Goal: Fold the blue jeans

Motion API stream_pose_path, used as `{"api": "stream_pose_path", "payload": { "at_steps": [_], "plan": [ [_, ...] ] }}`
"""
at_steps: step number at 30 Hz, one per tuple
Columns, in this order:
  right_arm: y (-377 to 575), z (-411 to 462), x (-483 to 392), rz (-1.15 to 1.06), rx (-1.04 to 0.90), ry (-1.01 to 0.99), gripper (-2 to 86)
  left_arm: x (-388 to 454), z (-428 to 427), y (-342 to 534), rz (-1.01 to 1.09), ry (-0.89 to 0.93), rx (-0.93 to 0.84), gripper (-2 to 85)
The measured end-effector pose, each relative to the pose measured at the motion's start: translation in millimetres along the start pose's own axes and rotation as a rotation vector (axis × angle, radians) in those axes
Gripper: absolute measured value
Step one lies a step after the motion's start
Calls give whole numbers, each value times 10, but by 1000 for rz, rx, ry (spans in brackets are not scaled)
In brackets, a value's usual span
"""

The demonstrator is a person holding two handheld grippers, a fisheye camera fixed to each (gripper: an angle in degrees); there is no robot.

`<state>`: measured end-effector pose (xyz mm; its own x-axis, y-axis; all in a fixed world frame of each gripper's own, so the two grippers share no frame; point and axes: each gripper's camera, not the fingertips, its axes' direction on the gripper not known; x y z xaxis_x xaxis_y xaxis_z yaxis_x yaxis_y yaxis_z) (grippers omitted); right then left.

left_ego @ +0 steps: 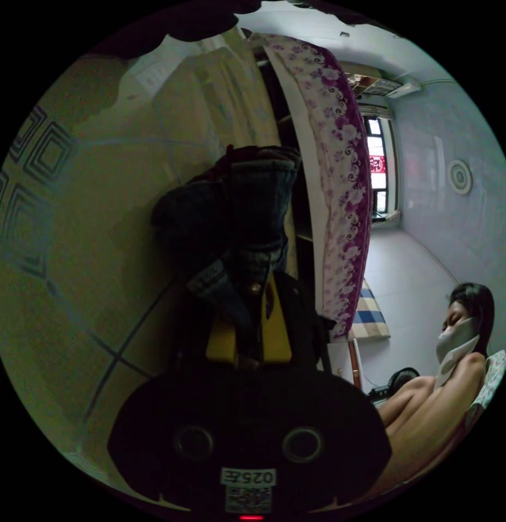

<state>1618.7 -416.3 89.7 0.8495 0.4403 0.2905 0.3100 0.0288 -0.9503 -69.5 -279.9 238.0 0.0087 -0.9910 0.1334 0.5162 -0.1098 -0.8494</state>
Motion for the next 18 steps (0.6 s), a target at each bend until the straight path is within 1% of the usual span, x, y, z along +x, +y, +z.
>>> {"api": "stream_pose_path", "payload": {
  "at_steps": [4,6,7,9,10,12,13,14,15,16,18],
  "plan": [
    [-223,368,-284,-84,-24,33,107,301,-247,-150,-1,2,1,16],
    [-258,536,-517,-157,-12,126,75,520,-379,-255,7,-7,2,18],
    [-264,566,-571,-173,-14,140,62,573,-407,-282,8,-9,1,18],
    [-252,621,-864,-299,-18,157,19,761,-506,-374,8,-12,20,19],
    [-242,624,-957,-337,-29,150,10,793,-524,-391,-6,-2,32,18],
    [-128,550,-1440,-521,-89,103,-3,958,-549,-499,-53,32,47,14],
    [-67,505,-1586,-576,-98,99,-5,1027,-546,-537,-52,26,47,13],
    [90,311,-1896,-697,-59,59,-7,1181,-543,-629,-50,18,44,11],
    [224,20,-2199,-794,27,87,-8,1341,-575,-745,-42,28,43,10],
    [273,-143,-2321,-820,85,117,-8,1433,-600,-807,-26,24,43,9],
    [392,-969,-2655,-879,333,125,-8,1826,-734,-1022,51,-51,58,10]
  ]
}}
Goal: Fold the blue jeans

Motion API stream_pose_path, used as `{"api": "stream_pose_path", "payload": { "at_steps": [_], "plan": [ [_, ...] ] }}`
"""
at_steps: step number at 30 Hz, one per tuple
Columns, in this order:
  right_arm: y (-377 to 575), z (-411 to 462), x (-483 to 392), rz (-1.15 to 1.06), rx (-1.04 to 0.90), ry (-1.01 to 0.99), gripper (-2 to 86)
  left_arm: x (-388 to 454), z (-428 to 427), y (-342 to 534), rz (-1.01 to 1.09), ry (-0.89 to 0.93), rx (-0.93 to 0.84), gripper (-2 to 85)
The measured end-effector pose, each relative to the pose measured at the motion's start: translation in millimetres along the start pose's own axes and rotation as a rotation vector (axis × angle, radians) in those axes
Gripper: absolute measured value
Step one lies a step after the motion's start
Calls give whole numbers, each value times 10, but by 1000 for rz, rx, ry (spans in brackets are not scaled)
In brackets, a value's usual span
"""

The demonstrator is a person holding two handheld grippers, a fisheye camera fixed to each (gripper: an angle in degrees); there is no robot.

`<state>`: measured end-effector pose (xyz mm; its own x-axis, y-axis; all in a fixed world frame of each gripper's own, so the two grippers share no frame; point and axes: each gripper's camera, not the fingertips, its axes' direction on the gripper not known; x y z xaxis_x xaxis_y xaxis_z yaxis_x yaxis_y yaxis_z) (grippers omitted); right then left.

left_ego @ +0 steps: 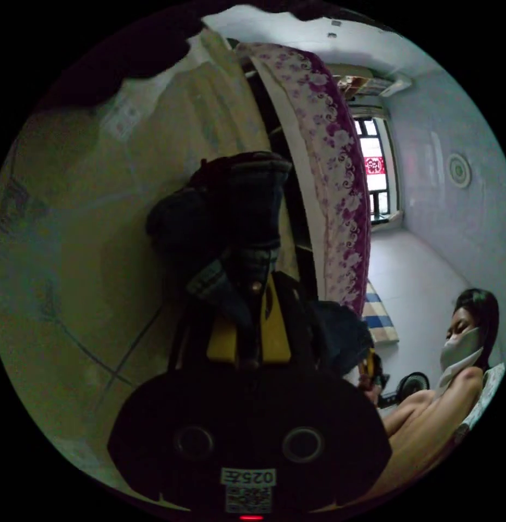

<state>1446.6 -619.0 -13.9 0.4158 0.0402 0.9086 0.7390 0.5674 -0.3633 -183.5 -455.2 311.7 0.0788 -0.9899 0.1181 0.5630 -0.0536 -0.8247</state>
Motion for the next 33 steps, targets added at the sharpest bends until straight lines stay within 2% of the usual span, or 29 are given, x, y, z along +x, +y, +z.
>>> {"api": "stream_pose_path", "payload": {
  "at_steps": [2,4,6,7,9,11,13,15,17,19,21,23,24,28,30,32,33],
  "plan": [
    [-204,-537,152,51,70,83,-7,195,-112,-122,18,-35,26,14],
    [-253,-840,413,100,7,271,-5,313,-156,-194,37,-82,15,22],
    [-30,-826,838,150,-166,546,3,376,-114,-196,23,-90,5,34],
    [61,-748,964,160,-234,607,8,383,-100,-195,5,-81,3,37],
    [518,-369,1446,196,-485,762,33,487,-77,-183,-45,-100,9,48],
    [812,-152,1631,236,-576,816,47,648,-101,-174,-40,-134,16,51],
    [969,-97,1513,285,-456,775,53,843,-184,-180,-40,-187,0,52],
    [1133,-48,1114,301,-229,497,66,1140,-348,-158,-30,-272,-27,51],
    [1268,140,906,347,-168,284,98,1434,-495,-106,12,-354,3,52],
    [1376,518,828,382,-237,97,141,1821,-496,-76,125,-384,-2,61],
    [1475,1090,860,428,-363,-120,161,2417,-128,-94,353,-456,-80,71],
    [1485,1419,900,433,-383,-167,161,2759,338,-160,494,-438,-142,74],
    [1467,1615,935,443,-413,-149,159,2889,691,-230,550,-366,-192,77],
    [1369,2004,923,467,-437,-178,133,2939,1837,-419,610,-193,-375,83],
    [1344,2136,867,473,-471,-145,69,2938,2575,-454,608,-139,-544,83],
    [1336,2178,814,472,-487,-229,18,3071,2922,-440,621,-101,-583,80],
    [1285,2064,750,477,-429,-276,9,3227,3041,-438,642,-75,-585,76]
  ]
}}
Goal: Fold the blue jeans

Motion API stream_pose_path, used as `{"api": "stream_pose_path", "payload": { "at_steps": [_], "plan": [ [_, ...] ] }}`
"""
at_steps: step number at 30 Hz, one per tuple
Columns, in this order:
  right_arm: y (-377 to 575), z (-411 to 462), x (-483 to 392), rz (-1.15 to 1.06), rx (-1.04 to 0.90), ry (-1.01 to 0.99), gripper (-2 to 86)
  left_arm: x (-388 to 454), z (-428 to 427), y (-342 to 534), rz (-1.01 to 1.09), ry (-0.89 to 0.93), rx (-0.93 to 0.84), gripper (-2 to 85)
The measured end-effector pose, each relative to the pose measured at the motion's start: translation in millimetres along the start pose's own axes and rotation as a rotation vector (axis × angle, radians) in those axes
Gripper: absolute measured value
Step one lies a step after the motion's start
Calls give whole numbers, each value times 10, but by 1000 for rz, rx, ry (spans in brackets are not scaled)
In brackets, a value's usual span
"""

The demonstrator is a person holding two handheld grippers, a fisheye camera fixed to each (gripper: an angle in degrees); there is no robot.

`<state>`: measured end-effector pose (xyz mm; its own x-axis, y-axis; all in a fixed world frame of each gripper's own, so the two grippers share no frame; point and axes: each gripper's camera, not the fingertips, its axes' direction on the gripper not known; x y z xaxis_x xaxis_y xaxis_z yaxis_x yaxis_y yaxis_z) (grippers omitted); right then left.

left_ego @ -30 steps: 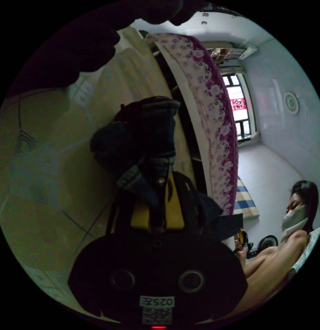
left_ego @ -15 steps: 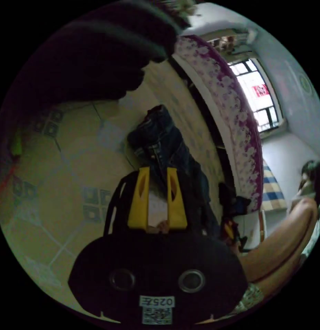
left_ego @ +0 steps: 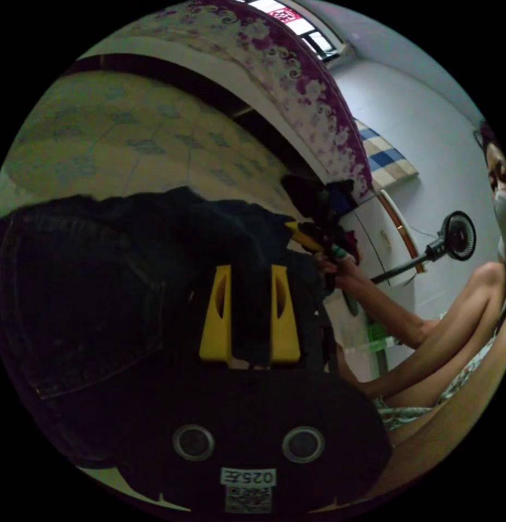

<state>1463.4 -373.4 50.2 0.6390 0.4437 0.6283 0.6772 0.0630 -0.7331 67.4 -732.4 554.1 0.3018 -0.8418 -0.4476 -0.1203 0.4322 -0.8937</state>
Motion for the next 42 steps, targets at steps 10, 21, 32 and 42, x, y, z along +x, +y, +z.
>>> {"api": "stream_pose_path", "payload": {
  "at_steps": [10,21,32,42],
  "plan": [
    [608,-2474,-690,-128,381,737,29,806,208,-765,230,193,84,54],
    [1758,-2035,-444,-121,534,522,165,140,-325,-440,-100,-345,179,114],
    [2079,315,-1302,-787,-392,688,137,-806,-1314,850,-751,-475,529,132],
    [2009,-588,-919,-326,-134,706,118,-984,-689,820,-739,-455,454,62]
  ]
}}
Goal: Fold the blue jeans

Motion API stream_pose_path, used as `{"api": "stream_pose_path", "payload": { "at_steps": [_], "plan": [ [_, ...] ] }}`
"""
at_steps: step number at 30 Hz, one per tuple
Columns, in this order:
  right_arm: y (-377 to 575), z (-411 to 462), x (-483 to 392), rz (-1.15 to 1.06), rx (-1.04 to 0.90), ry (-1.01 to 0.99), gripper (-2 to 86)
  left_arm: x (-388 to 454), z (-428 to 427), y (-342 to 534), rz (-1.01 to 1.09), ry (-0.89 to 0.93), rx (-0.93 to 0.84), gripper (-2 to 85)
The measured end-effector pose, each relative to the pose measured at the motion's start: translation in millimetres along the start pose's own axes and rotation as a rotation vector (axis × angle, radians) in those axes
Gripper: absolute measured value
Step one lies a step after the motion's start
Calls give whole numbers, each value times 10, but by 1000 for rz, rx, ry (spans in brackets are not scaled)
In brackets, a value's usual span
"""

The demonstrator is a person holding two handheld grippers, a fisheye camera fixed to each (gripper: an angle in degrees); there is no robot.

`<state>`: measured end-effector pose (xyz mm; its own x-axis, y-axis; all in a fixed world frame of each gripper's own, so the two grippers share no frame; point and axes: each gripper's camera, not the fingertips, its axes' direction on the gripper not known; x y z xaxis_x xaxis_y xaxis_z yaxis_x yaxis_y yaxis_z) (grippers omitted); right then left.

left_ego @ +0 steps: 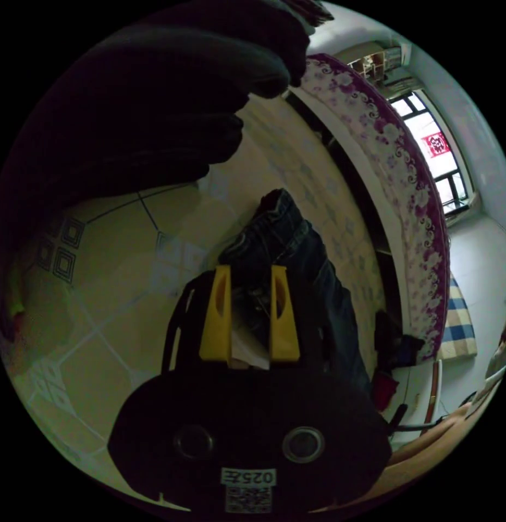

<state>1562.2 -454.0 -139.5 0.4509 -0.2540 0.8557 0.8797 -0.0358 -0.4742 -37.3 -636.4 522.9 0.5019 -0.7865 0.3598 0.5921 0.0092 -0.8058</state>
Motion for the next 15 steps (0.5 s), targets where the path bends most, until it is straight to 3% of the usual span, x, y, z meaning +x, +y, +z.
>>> {"api": "stream_pose_path", "payload": {
  "at_steps": [3,5,9,15],
  "plan": [
    [309,-243,737,398,176,-208,122,173,-14,148,14,-54,-19,35],
    [513,-383,1047,533,272,-212,125,294,-53,268,40,-66,-2,25],
    [785,-719,1534,681,377,-77,137,266,-21,562,-55,39,29,12],
    [1165,-882,2209,964,544,-137,108,74,432,1091,-112,25,20,-3]
  ]
}}
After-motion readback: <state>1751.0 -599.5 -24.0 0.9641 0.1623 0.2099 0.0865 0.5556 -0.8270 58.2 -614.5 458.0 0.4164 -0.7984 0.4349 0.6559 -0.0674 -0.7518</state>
